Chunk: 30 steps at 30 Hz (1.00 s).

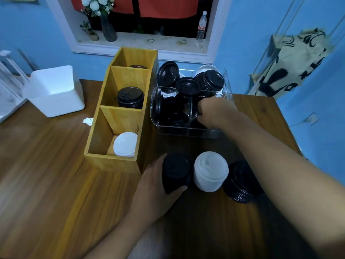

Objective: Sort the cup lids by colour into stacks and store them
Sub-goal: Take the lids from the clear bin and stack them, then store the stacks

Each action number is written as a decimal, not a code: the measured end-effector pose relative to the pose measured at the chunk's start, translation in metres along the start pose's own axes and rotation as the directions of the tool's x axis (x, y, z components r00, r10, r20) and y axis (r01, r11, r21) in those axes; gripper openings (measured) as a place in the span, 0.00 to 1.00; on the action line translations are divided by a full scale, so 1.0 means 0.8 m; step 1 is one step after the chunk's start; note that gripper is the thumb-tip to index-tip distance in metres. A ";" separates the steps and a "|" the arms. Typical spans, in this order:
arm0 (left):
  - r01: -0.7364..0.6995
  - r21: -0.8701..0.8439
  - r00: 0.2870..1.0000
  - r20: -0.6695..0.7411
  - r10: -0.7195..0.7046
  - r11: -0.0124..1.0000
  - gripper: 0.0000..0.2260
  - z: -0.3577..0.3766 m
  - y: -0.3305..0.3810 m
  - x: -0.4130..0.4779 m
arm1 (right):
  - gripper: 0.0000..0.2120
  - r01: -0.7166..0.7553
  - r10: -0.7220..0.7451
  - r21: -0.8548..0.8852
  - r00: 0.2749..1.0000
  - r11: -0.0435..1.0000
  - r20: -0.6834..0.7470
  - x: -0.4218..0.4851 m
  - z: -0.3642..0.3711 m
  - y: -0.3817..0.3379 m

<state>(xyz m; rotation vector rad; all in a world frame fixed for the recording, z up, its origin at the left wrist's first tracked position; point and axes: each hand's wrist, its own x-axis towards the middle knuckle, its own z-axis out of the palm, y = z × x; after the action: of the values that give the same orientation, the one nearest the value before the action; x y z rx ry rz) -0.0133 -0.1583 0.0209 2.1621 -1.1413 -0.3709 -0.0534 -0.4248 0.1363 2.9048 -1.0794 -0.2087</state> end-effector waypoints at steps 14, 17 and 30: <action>-0.016 0.031 0.999 -0.031 0.017 0.999 0.47 0.001 0.002 0.000 | 0.18 -0.210 0.086 0.677 0.973 0.706 0.212 -0.120 0.017 0.163; -0.025 0.030 0.999 -0.027 0.025 0.999 0.47 -0.001 0.004 0.000 | 0.17 -0.257 0.075 0.551 0.941 0.794 0.330 -0.097 0.057 0.161; -0.026 0.002 0.999 -0.024 0.026 1.000 0.46 -0.001 0.007 0.002 | 0.39 -0.104 0.121 0.503 0.993 0.858 -0.001 -0.160 0.142 0.163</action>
<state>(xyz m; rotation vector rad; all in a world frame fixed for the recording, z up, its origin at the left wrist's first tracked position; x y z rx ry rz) -0.0156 -0.1612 0.0255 2.1457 -1.1555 -0.3311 -0.2490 -0.4385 0.0485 3.2491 -1.4901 0.1538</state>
